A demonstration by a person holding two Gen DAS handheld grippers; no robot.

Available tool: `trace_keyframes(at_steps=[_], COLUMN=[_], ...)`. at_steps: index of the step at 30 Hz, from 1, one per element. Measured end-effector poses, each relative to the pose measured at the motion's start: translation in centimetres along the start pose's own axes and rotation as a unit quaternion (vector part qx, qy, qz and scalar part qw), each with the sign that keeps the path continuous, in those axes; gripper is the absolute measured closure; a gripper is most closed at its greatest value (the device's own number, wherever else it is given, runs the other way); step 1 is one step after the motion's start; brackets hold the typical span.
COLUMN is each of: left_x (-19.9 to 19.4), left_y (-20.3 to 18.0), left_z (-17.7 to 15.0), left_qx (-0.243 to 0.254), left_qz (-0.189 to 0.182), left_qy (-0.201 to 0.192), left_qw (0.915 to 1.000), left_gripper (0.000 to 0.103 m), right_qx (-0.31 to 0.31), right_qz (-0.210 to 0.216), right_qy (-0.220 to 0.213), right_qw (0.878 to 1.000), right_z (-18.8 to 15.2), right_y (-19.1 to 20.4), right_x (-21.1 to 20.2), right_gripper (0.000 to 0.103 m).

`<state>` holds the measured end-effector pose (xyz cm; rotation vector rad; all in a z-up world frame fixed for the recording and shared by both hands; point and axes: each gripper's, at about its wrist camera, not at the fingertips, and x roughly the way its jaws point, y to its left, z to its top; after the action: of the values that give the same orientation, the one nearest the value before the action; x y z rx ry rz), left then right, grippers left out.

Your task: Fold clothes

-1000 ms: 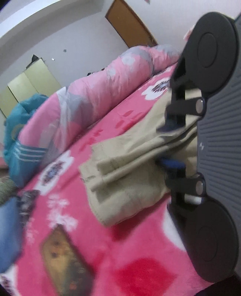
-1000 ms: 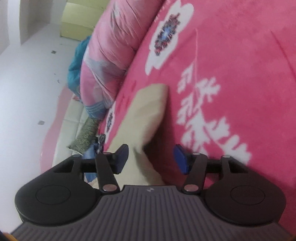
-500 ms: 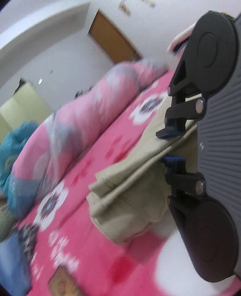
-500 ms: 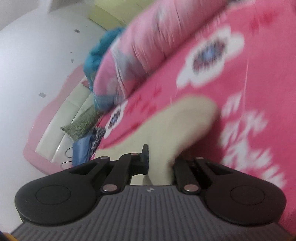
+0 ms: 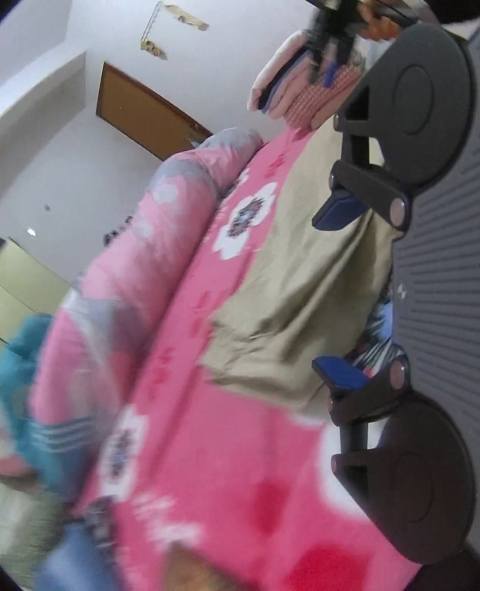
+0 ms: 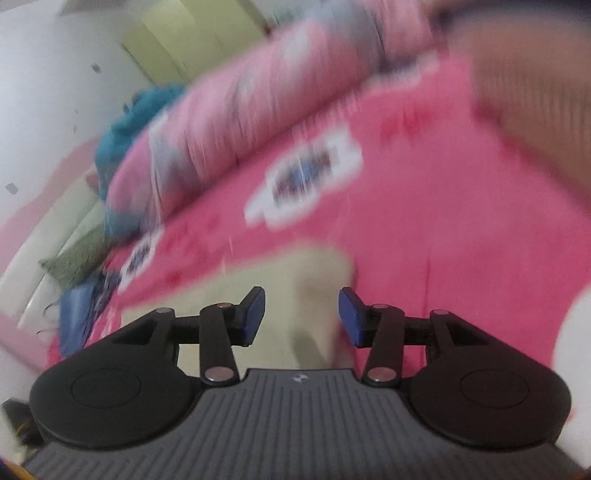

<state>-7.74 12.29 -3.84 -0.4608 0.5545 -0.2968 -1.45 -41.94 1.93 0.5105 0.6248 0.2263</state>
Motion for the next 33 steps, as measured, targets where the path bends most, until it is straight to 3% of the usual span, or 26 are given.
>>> trace_keyframes(at_steps=[3,7,9,18,24,33], left_x=[-1.0,0.8,1.3,2.9,3.1,1.4], left_y=[-0.4,-0.3,0.2,-0.1,0.0,0.1], left_z=[0.6,0.8,0.8,1.2,1.1,1.2], left_qx=[0.001,-0.026,-0.04,-0.002,0.018,0.03], left_qz=[-0.014,0.015,0.021,0.04,0.046,0.032], left_qy=[-0.027,-0.002,0.012,0.006,-0.01,-0.012], left_qw=[0.9995,0.9996,0.9989,0.9992,0.9987,0.999], left_gripper=[0.028,0.035,0.038,0.041,0.06,0.053], right_qx=[-0.057,-0.186,-0.212,-0.178,-0.163,-0.099], right_qz=[0.034,0.104,0.129,0.187,0.195,0.183], right_qy=[-0.027,0.0,0.02,0.068,0.135,0.178], right_qw=[0.997,0.977,0.969,0.964,0.958,0.962], right_z=[0.6,-2.4,-3.6,-5.8,-6.2,-7.1], right_y=[4.1,12.2,15.3,21.6,24.7,24.7], right_x=[1.2,6.4,9.1,16.4,18.9,21.8], right_gripper=[0.058,0.06,0.06,0.06,0.06,0.059])
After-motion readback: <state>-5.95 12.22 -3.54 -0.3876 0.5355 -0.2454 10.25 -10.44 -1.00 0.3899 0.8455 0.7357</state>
